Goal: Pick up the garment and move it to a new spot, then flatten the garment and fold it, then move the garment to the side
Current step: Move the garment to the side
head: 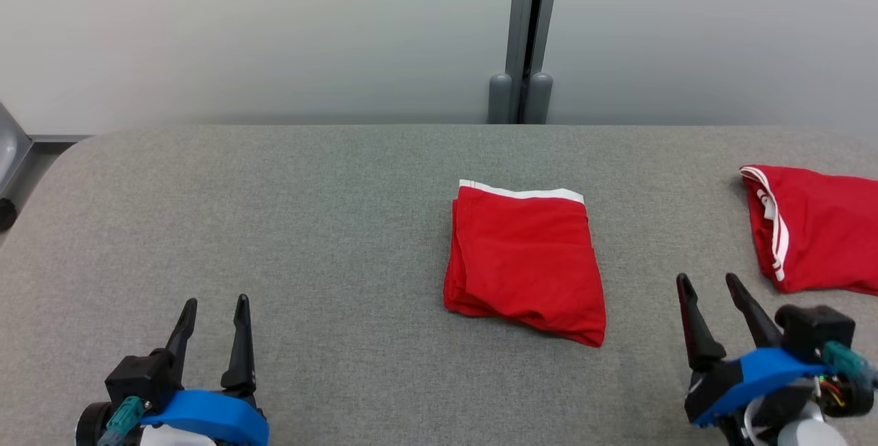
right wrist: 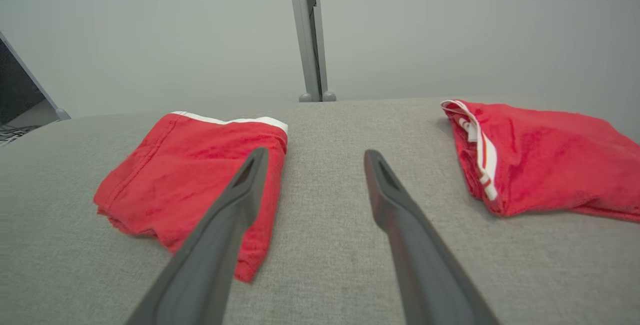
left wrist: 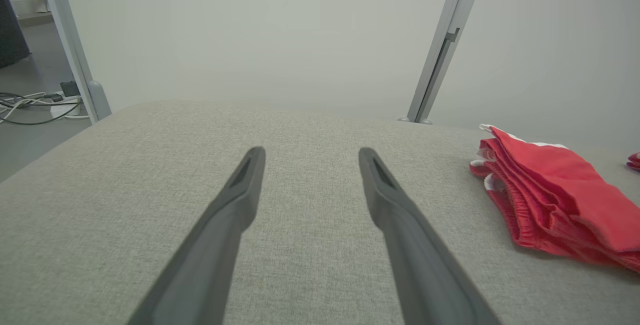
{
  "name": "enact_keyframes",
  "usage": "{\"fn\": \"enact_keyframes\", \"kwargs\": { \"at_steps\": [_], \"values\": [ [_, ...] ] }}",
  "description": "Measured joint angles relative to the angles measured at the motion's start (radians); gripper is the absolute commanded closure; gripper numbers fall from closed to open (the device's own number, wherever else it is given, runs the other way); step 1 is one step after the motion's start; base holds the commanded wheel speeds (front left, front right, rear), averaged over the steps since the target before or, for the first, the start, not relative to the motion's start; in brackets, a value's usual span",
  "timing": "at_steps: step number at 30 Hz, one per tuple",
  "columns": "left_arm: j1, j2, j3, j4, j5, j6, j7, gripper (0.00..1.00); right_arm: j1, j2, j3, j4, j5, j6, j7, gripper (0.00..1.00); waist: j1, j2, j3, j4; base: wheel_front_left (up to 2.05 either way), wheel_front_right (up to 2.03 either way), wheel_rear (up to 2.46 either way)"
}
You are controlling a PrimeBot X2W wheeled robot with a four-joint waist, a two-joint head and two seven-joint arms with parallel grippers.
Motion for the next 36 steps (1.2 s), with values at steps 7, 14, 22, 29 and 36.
{"fn": "enact_keyframes", "kwargs": {
  "at_steps": [7, 14, 22, 29, 36],
  "values": [
    [-0.035, 0.000, 0.000, -0.018, 0.016, -0.001, 0.000, 0.00, -0.218, 0.002, 0.032, 0.097, 0.070, 0.000, 0.274, 0.00, 0.0001, 0.0000, 0.044, 0.008, 0.00, 0.00, 0.00],
    [-0.092, -0.014, -0.011, -0.040, 0.030, -0.010, 0.000, 0.00, -0.400, 0.002, 0.024, 0.293, 0.064, 0.000, 0.464, 0.00, 0.0002, 0.0001, 0.108, 0.040, 0.00, 0.00, 0.00],
    [-0.136, -0.028, -0.015, -0.051, 0.043, -0.019, 0.000, 0.00, -0.514, 0.002, 0.008, 0.520, 0.052, 0.000, 0.508, 0.00, 0.0002, 0.0002, 0.178, 0.087, 0.00, 0.00, 0.00],
    [-0.140, -0.040, -0.011, -0.053, 0.053, -0.024, 0.000, 0.00, -0.568, -0.007, 0.093, 0.602, 0.038, -0.001, 0.538, 1.00, 0.0000, 0.0001, 0.193, 0.101, 0.00, 0.00, 0.00],
    [-0.138, -0.047, 0.001, -0.078, 0.060, -0.027, 0.000, 0.00, -0.641, -0.105, 0.274, 0.545, -0.012, 0.000, 0.529, 1.00, 0.0001, 0.0002, 0.204, 0.058, 0.00, 0.00, 0.00]
  ]
}}
